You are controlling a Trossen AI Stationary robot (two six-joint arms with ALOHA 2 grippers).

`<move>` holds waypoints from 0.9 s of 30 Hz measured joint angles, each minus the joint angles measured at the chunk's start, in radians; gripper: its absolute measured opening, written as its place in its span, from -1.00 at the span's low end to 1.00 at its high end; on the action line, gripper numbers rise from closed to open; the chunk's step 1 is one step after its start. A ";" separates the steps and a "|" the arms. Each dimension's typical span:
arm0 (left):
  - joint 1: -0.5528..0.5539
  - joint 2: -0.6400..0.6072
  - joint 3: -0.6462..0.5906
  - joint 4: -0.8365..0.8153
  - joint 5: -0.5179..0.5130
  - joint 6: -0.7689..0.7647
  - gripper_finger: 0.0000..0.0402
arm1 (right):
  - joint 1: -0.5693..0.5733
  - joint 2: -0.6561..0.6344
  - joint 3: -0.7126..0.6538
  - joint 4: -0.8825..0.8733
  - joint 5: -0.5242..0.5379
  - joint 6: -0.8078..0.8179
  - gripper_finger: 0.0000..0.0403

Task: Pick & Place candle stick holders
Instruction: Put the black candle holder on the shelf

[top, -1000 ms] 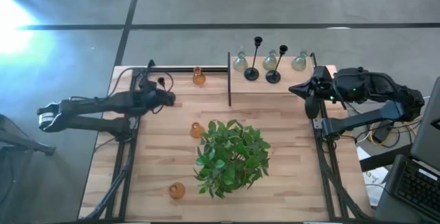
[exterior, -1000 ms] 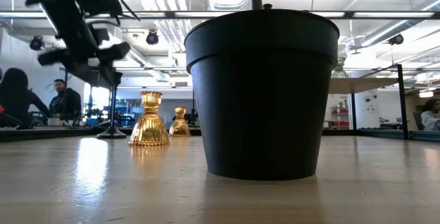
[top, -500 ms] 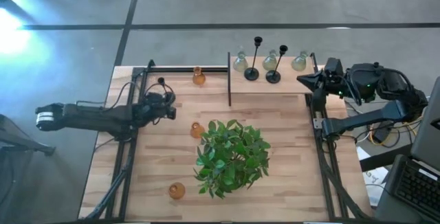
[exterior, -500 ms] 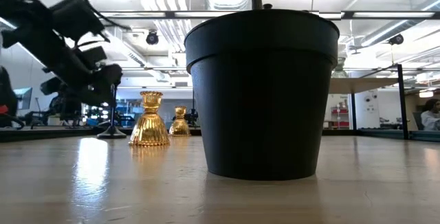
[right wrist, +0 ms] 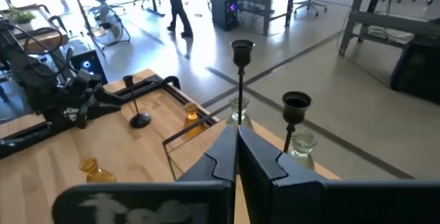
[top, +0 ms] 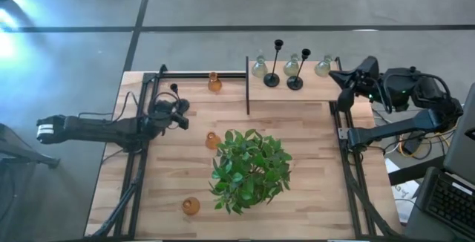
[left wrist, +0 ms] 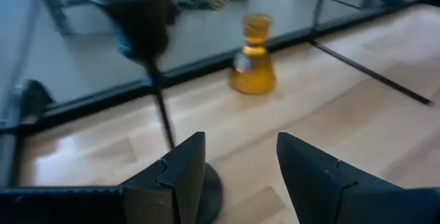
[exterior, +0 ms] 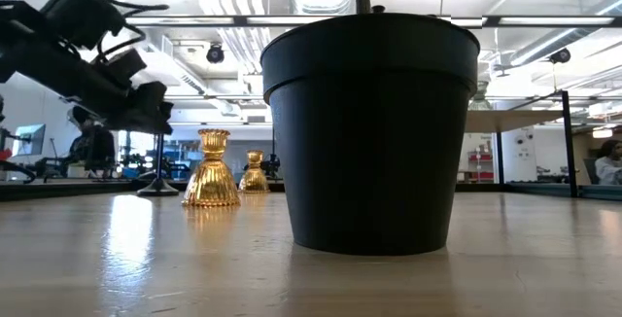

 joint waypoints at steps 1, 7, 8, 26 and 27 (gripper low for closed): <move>0.000 0.000 0.000 0.002 -0.036 0.001 -0.08 | 0.000 -0.001 0.000 0.000 0.000 0.000 -0.96; 0.005 0.002 0.000 0.004 -0.176 0.012 -0.08 | 0.000 -0.007 0.000 0.001 0.002 0.005 -0.96; 0.006 0.004 0.000 0.004 -0.176 0.011 -0.08 | 0.000 -0.006 0.000 0.001 0.002 0.005 -0.96; 0.120 0.087 -0.091 0.319 -0.136 0.050 -0.08 | 0.000 -0.006 0.000 0.015 0.003 0.008 -0.96; 0.130 0.095 -0.092 0.333 -0.115 0.062 -0.08 | 0.000 -0.006 0.000 0.018 0.003 0.004 -0.96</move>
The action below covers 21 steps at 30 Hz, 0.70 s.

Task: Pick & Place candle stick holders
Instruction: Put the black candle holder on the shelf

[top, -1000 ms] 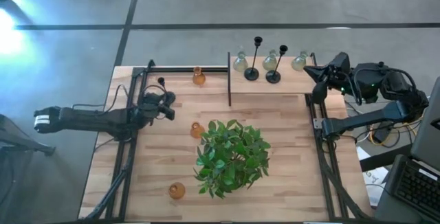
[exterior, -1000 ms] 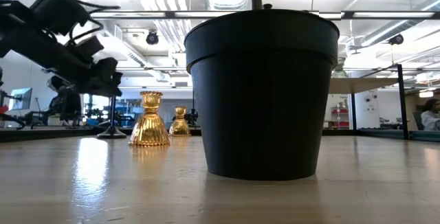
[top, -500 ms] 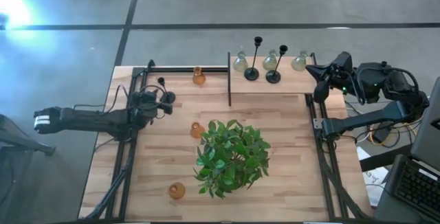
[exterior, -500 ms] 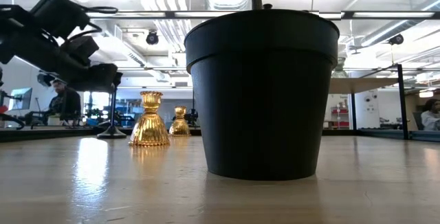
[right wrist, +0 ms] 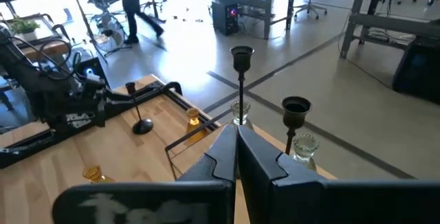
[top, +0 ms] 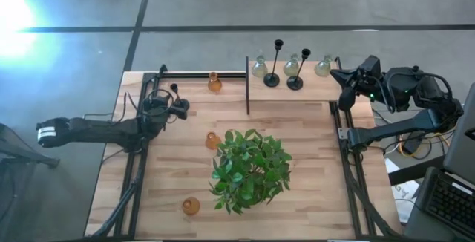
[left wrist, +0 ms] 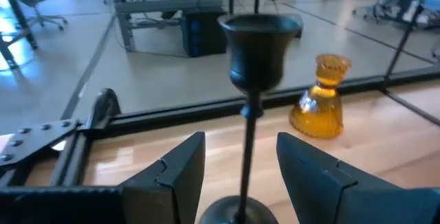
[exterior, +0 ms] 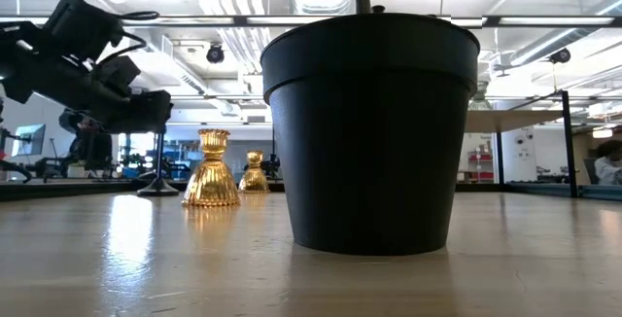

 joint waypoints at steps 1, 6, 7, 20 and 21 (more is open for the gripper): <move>0.010 0.010 0.000 0.017 0.026 0.016 -0.08 | 0.000 0.000 0.000 0.005 0.000 -0.003 -0.96; 0.058 0.062 0.011 0.062 0.083 0.063 -0.08 | 0.000 0.000 0.000 0.037 0.013 -0.027 -0.96; 0.067 0.069 0.014 0.073 0.082 0.065 -0.08 | 0.000 0.000 0.000 0.043 0.013 -0.028 -0.96; 0.131 0.150 0.017 0.160 0.143 0.066 -0.32 | 0.000 0.000 0.000 0.044 0.013 -0.032 -0.96; 0.134 0.155 0.017 0.164 0.143 0.066 -0.37 | 0.000 0.000 0.000 0.044 0.013 -0.032 -0.96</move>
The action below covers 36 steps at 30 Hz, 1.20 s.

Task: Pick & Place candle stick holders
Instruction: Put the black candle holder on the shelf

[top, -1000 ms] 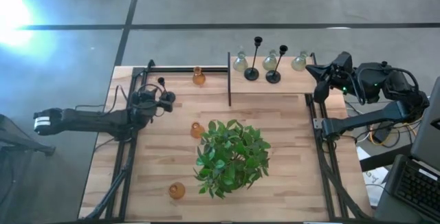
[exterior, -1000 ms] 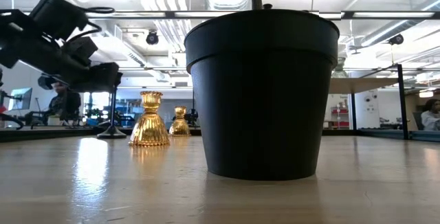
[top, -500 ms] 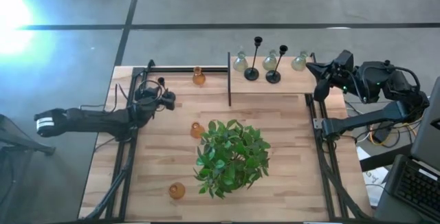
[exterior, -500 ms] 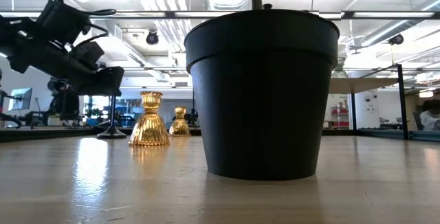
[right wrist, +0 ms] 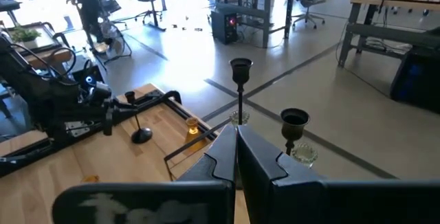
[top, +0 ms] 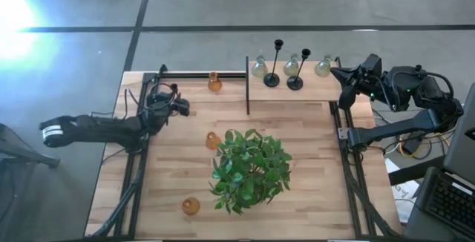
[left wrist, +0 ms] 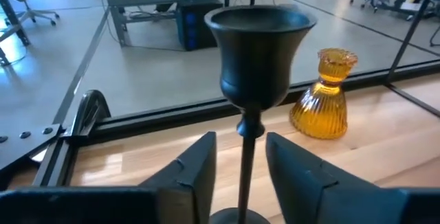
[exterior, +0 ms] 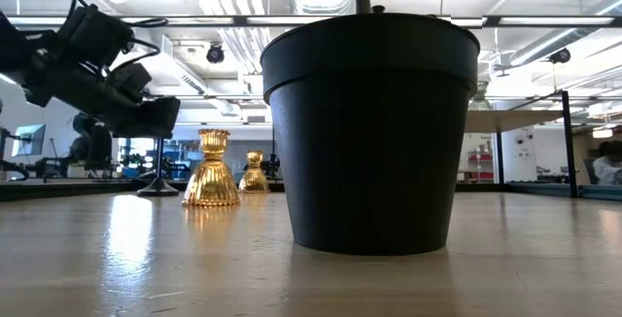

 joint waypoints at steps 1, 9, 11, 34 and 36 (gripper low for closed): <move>0.003 0.003 0.000 0.002 0.000 0.000 -0.43 | 0.000 0.000 0.000 0.000 0.000 0.000 -0.96; 0.015 0.019 -0.002 0.020 -0.001 -0.014 -0.91 | 0.000 0.000 0.000 0.000 0.000 0.002 -0.96; 0.014 0.018 -0.001 0.038 0.016 -0.014 -0.91 | 0.000 0.000 0.000 0.001 0.000 0.002 -0.96; 0.014 -0.009 1.133 -0.948 0.429 0.126 -0.91 | 0.001 0.098 0.000 0.186 -0.264 -0.193 -0.96; 0.014 0.017 1.228 -0.995 0.497 0.128 -0.91 | 0.001 0.121 0.000 0.230 -0.292 -0.225 -0.96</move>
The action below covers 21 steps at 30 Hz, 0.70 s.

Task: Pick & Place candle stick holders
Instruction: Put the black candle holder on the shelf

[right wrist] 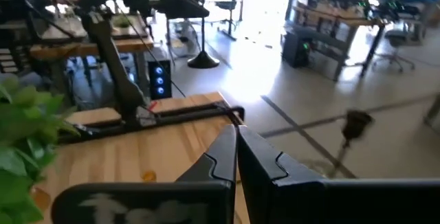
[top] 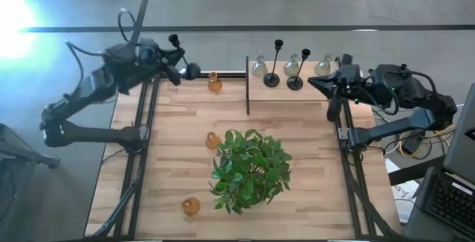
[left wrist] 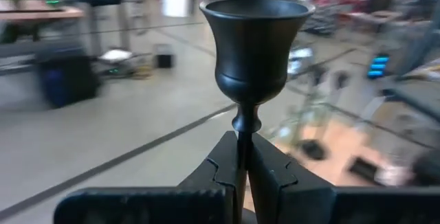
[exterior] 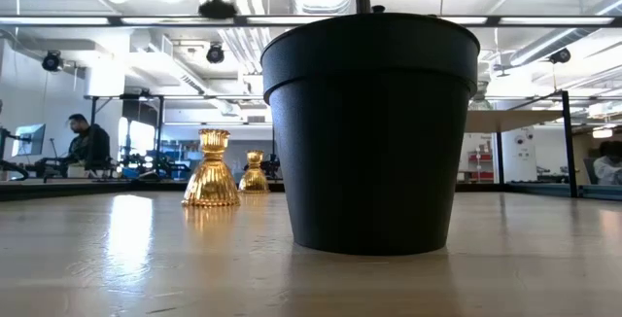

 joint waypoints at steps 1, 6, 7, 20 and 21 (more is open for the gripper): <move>0.000 0.016 0.047 -0.027 0.038 -0.001 -0.91 | 0.000 0.013 0.000 0.024 -0.007 -0.009 -0.96; -0.003 0.115 0.221 -0.093 0.263 -0.019 -0.91 | 0.000 0.078 0.000 0.121 -0.067 -0.012 -0.96; -0.005 0.137 0.247 -0.095 0.303 -0.021 -0.91 | 0.000 0.092 0.000 0.141 -0.083 -0.011 -0.96; -0.027 0.382 0.433 -0.092 0.505 0.049 -0.91 | -0.004 0.253 0.007 0.337 -0.210 0.069 -0.96; -0.030 0.398 0.445 -0.092 0.514 0.058 -0.91 | -0.007 0.262 0.014 0.336 -0.210 0.075 -0.96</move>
